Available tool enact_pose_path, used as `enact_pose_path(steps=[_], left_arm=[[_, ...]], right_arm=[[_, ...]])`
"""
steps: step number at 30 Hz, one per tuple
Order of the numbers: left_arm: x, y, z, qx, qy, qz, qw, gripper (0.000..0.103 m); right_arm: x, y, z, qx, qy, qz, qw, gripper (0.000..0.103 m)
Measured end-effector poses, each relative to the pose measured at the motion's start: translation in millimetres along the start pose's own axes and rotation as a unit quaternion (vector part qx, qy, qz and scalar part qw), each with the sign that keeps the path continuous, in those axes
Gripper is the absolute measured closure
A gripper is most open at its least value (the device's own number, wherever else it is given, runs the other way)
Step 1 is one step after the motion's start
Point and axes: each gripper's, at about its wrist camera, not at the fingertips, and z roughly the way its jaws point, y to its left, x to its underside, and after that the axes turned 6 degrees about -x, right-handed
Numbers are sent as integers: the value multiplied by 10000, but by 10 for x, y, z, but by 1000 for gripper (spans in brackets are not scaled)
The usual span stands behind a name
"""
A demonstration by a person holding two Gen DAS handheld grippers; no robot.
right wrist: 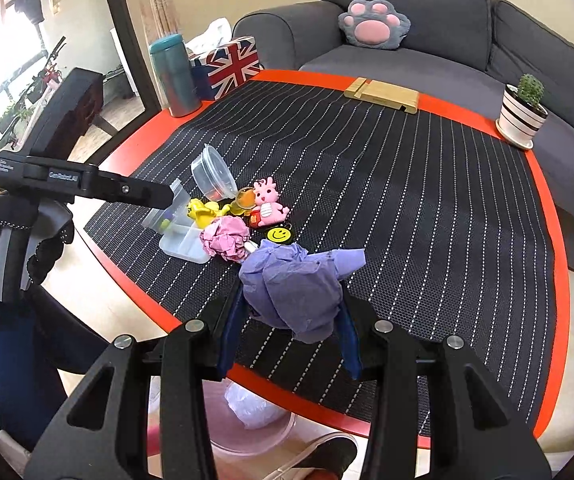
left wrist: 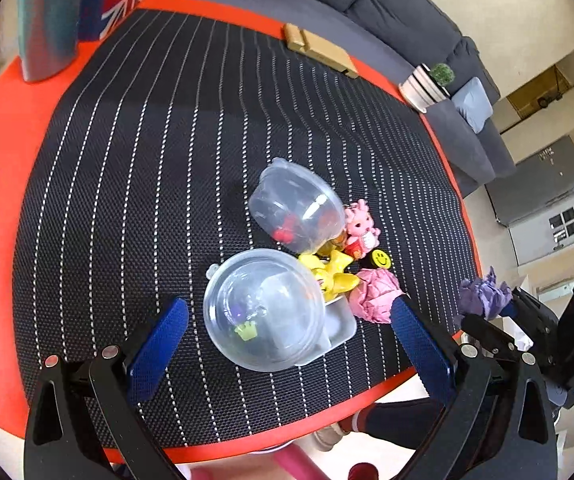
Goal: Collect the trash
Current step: 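Grasp the clear plastic cup with the left gripper while the right gripper holds the paper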
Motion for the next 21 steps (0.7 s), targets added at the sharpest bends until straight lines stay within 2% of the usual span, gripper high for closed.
enact_pose_path(steps=[2, 4, 6, 10, 13, 21], left_arm=[[-6, 24, 26, 30, 32, -69, 10000, 6], [-13, 26, 36, 29, 46, -85, 9999, 13], [-12, 36, 52, 8, 94, -98, 9999, 28], [-16, 38, 72, -28, 122, -94, 9999, 33], [-8, 40, 77, -56, 139, -73, 9999, 45], [12, -3, -3, -121, -98, 111, 9998, 44]], right_arm=[[3, 1, -4, 2, -2, 2, 10000, 61], [2, -6, -11, 0, -13, 14, 10000, 61], [0, -3, -12, -6, -19, 23, 10000, 61], [6, -2, -8, -7, -10, 14, 10000, 61], [6, -1, -6, -8, -16, 18, 10000, 61], [12, 2, -24, -22, -42, 16, 10000, 62]])
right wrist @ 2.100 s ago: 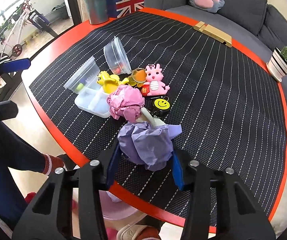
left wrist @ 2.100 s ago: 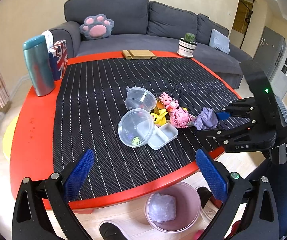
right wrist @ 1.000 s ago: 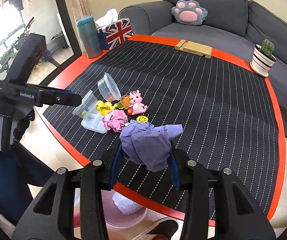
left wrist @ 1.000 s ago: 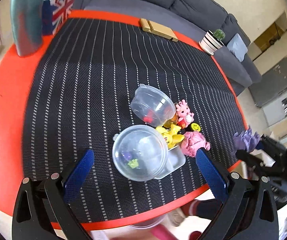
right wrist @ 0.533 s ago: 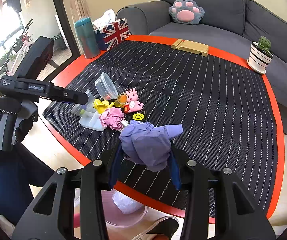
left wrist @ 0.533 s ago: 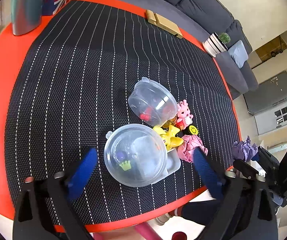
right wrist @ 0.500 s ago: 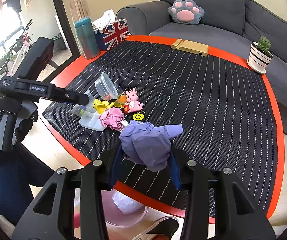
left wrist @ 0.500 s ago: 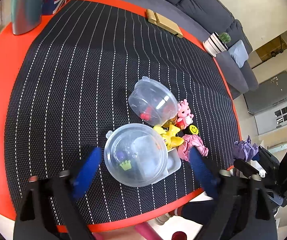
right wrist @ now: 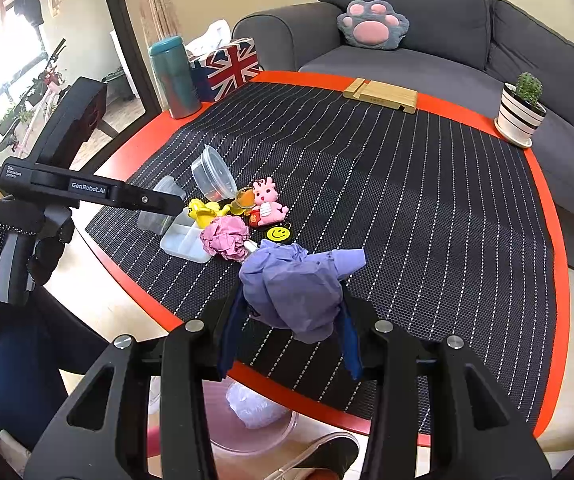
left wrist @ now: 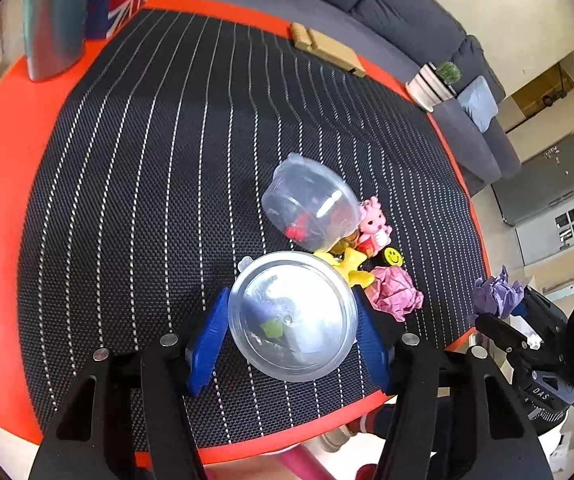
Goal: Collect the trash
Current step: 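Grasp the clear plastic cup with the left gripper while the right gripper holds the paper, then carry the cup and paper over the pink wastebasket and open both grippers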
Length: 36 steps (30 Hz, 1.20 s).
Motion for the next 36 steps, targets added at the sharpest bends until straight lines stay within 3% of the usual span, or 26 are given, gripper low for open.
enact_pose_path(steps=[7, 15, 28, 36], left_arm=[[163, -117, -308, -195, -507, 540, 9971, 44], [569, -287, -595, -293, -932, 1295, 9867, 44], [1056, -515, -599, -246, -807, 2048, 9752, 44], [1195, -614, -662, 36, -824, 2337, 9688, 44]], right_arm=[[86, 30, -106, -63, -102, -52, 9999, 62], [293, 123, -270, -271, -197, -181, 9993, 62], [586, 417, -313, -687, -3, -687, 9953, 61], [671, 607, -244, -1056, 186, -960, 9896, 61]])
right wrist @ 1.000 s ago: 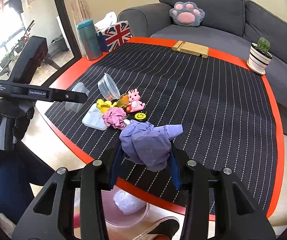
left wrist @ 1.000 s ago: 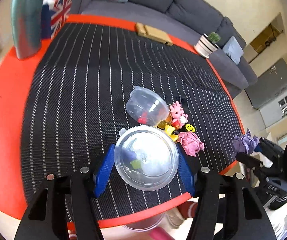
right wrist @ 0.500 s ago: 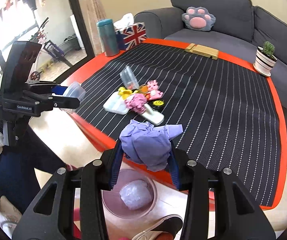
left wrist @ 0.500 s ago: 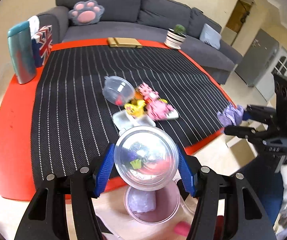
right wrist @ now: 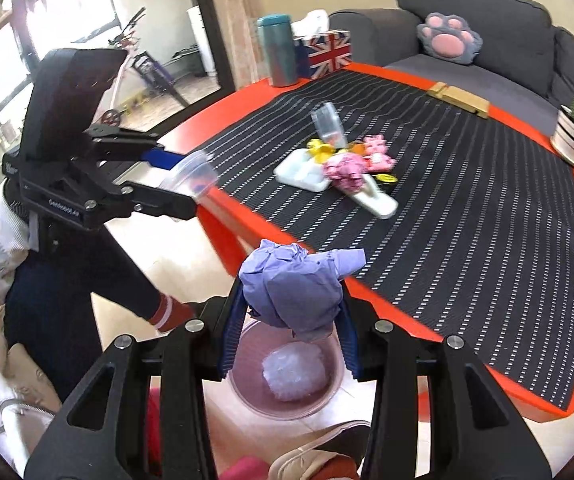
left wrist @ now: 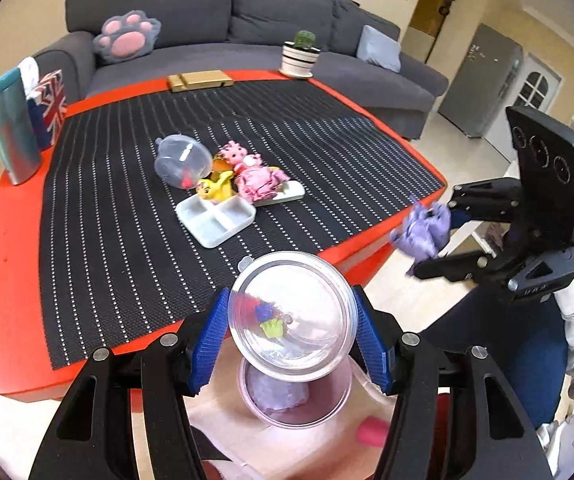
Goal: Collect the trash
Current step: 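Carry the cup and paper over the pink wastebasket and open both grippers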
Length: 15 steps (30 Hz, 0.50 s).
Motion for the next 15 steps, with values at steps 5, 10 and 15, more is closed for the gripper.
enact_pose_path(steps=[5, 10, 15], left_arm=[[13, -78, -37, 152, -41, 145, 9998, 44], [52, -185, -48, 263, -3, 374, 9990, 44], [79, -212, -43, 306, 72, 479, 9984, 44]], right_arm=[[2, 71, 75, -145, 121, -103, 9998, 61], [16, 104, 85, -232, 160, -142, 9995, 60], [30, 126, 78, -319, 174, -193, 9992, 60]])
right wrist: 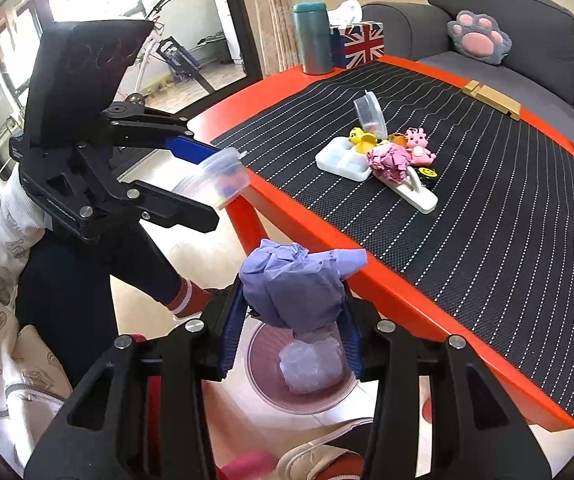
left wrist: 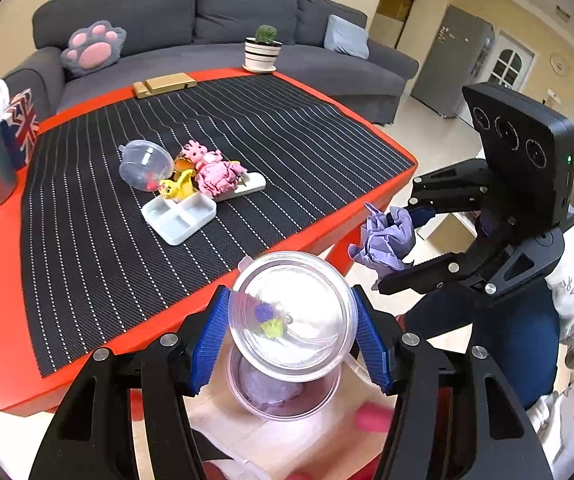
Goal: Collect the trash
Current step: 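Carry the cup and paper over the pink wastebasket and open both grippers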
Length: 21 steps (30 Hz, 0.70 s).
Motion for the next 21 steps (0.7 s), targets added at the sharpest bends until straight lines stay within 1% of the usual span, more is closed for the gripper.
enact_pose_path(steps=[3, 5, 6, 7, 9, 10, 13, 18, 21], left_arm=[[6, -10, 1, 29, 29, 40, 10000, 44], [11, -15, 5, 45, 51, 67, 10000, 44], [9, -17, 12, 43, 62, 78, 9999, 44], [9, -21, 16, 43, 69, 83, 9999, 44], [12, -25, 26, 47, 82, 94, 9999, 44], [14, -30, 28, 51, 87, 101, 9999, 44], [14, -32, 36, 48, 105, 104, 9999, 44], [21, -44, 40, 66, 129, 141, 9998, 44], [28, -65, 50, 87, 165, 190, 9996, 44]], right_arm=[[10, 14, -22, -59, -23, -25, 10000, 59], [16, 25, -39, -108, -43, -51, 9999, 58], [17, 31, -49, -127, -61, -62, 9999, 50], [16, 33, -64, -125, -97, -58, 9999, 38], [19, 24, -104, -144, -179, 2, 9997, 24], [19, 11, -121, -139, -211, 44, 9997, 21], [16, -42, -143, -84, -261, 174, 9995, 16], [8, -85, -157, -27, -295, 260, 9992, 16], [12, -115, -188, 15, -370, 340, 9987, 14]])
